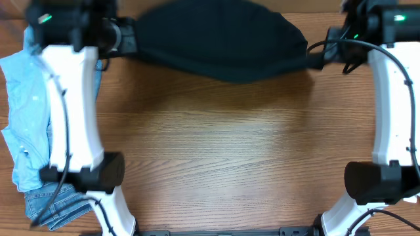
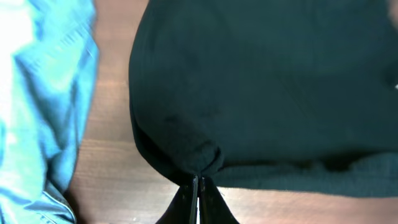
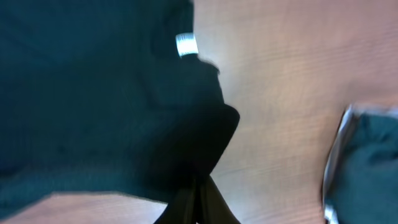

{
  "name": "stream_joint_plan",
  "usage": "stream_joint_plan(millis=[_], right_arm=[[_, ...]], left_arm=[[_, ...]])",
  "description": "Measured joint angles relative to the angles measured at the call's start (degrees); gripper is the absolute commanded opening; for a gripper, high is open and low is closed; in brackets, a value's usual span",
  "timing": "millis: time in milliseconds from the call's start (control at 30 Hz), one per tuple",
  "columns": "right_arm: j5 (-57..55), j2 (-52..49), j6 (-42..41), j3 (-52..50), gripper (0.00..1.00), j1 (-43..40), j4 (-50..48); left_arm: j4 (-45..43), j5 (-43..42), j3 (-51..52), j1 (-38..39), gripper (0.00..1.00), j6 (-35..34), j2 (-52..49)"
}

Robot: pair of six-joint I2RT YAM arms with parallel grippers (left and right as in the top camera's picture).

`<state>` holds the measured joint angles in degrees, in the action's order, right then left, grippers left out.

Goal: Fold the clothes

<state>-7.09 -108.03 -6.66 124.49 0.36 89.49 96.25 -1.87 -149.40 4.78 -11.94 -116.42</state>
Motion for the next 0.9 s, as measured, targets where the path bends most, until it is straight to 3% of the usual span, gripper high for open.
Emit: stream_joint_plan(millis=[200,633,900], right_arm=[[0.04,-0.28,0.20,-15.50,0.04,-3.23,-0.24],[2.69,-0.17,-1.42,-19.23,0.04,-9.77,7.58],[5.77,10.71,-2.27,-34.42,0.04,-13.44,2.19]], left_arm=[[-0.02,4.46,19.12,1.14,0.04,1.64,-6.45],[-0.70,6.62,51.43,1.14,0.04,0.61,-6.29],[-3.61,6.43,55.19,1.14,0.04,-0.15,9.53]])
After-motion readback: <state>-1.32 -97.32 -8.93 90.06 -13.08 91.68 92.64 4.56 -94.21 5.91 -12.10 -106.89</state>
